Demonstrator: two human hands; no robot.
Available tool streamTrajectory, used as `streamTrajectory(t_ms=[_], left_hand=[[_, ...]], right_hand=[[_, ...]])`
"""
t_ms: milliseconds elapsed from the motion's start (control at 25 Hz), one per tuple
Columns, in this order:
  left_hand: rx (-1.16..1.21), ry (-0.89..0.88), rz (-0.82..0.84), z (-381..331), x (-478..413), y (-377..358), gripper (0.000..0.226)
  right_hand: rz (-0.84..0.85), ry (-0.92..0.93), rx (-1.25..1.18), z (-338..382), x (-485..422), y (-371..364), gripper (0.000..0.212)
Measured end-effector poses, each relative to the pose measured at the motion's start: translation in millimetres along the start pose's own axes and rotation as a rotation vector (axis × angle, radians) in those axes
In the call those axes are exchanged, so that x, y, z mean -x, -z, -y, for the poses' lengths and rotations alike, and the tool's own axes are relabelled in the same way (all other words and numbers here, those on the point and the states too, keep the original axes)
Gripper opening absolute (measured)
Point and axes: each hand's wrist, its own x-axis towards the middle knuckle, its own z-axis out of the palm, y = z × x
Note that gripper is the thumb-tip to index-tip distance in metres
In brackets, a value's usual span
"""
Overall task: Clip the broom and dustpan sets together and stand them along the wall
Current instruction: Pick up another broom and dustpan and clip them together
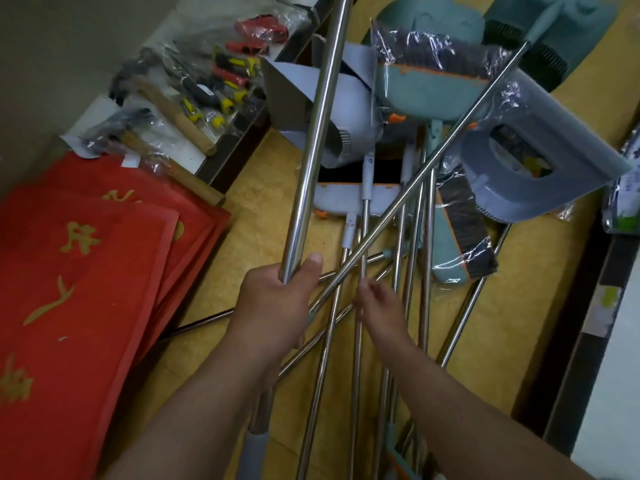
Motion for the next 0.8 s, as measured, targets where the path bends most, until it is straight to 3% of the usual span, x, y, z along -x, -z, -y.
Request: streamTrajectory(t_ms=[40, 120, 160, 200, 280, 400, 480, 560, 680, 800], left_hand=[[-0.006, -0.003, 0.001, 1.1, 2.5, 1.0, 0.041], [-0.019, -0.012, -0.004, 4.0, 6.7, 2.6, 0.041], [-0.014, -0.013, -0.009, 6.0, 7.9, 3.1, 0.041], [0.001, -0.009, -0.013, 8.8, 9.1, 3.7, 0.040], [0.031, 0.008, -0.020, 16.2, 8.6, 6.4, 0.041], [0.066, 0.040, -0.028, 29.0, 7.0, 10.7, 0.042], [0.086, 0.052, -0.020, 36.7, 6.8, 11.2, 0.041], [0.098, 0.049, -0.025, 44.4, 2.8, 9.7, 0.039], [0.095, 0.038, -0.029, 53.8, -7.7, 3.1, 0.038], [0.110, 0.034, -0.021, 61.4, -20.6, -6.1, 0.036]], right_hand=[[-0.129, 0.213, 0.049, 21.2, 2.1, -7.2, 0.012], [-0.267, 0.696, 0.491, 56.9, 1.0, -20.6, 0.012], [-0.187, 0.866, 0.802, 64.5, -1.7, -27.3, 0.019], [-0.031, 0.922, 1.137, 66.9, -4.0, -31.9, 0.030], [0.216, 0.825, 1.657, 62.9, -7.1, -29.7, 0.042], [0.309, 0.519, 2.002, 45.0, -7.7, -2.4, 0.032], [0.337, 0.237, 1.975, 25.0, -10.5, 24.8, 0.030], [0.331, 0.027, 1.789, 2.9, -16.2, 43.9, 0.029], [0.347, -0.189, 1.188, -40.3, -30.7, 41.3, 0.028], [0.337, -0.336, 0.656, -70.6, -23.6, 6.9, 0.049]])
